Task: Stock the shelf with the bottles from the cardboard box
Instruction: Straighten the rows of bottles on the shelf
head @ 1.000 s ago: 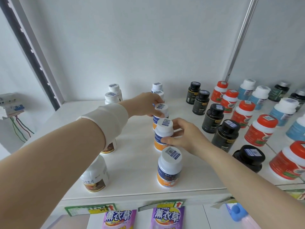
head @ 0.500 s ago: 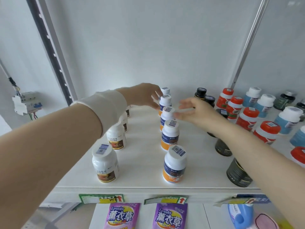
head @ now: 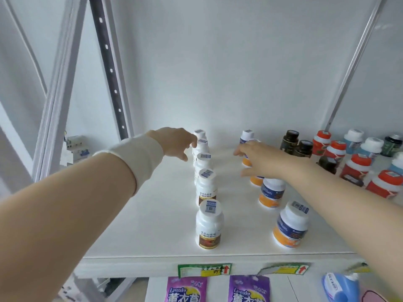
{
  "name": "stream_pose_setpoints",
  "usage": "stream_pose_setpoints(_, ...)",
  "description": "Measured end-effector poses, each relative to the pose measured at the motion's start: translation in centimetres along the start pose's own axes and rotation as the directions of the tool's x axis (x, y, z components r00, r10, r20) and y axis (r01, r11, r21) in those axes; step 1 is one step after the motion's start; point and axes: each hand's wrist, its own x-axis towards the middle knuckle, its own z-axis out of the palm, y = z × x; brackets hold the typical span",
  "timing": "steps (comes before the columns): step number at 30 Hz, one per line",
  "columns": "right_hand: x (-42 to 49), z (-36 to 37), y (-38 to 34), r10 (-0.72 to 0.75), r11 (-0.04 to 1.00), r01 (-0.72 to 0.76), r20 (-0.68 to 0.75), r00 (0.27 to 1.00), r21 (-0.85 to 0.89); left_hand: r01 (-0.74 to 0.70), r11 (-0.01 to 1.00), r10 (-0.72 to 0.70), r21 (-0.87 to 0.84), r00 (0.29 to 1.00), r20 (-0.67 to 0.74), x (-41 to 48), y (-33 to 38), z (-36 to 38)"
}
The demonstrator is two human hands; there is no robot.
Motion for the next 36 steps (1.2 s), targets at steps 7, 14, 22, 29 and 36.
stream_pose_setpoints(7, -1.2, 3.1, -3.1, 0.105, 0.850, -0.085, -0.009, 0.994, 0.520, -0.040, 0.674, -0.052, -0.737, 0.994, -0.101, 0.1, -0.3, 4.4)
stream_pose_setpoints(14, -1.5, 6.4, -5.2, 0.134, 0.583, -0.118, 0.049, 0.990, 0.804, -0.062, 0.318, -0.097, -0.946, 0.990, -0.097, 1.1, 1.6, 7.7)
stream_pose_setpoints(22, -0.6, 8.6, -5.5, 0.248, 0.429, -0.109, 0.000, 0.969, 0.897, -0.142, 0.251, -0.123, -0.958, 0.976, -0.177, 1.8, 2.3, 9.4)
stream_pose_setpoints(29, -0.5, 8.9, -5.7, 0.277, 0.433, -0.118, -0.007, 0.961, 0.894, -0.149, 0.209, -0.116, -0.966, 0.978, -0.176, 2.2, 2.2, 9.5)
stream_pose_setpoints(36, -0.6, 8.9, -5.9, 0.290, 0.425, -0.147, 0.019, 0.957, 0.893, -0.138, 0.243, -0.092, -0.960, 0.982, -0.165, 2.1, 2.1, 9.7)
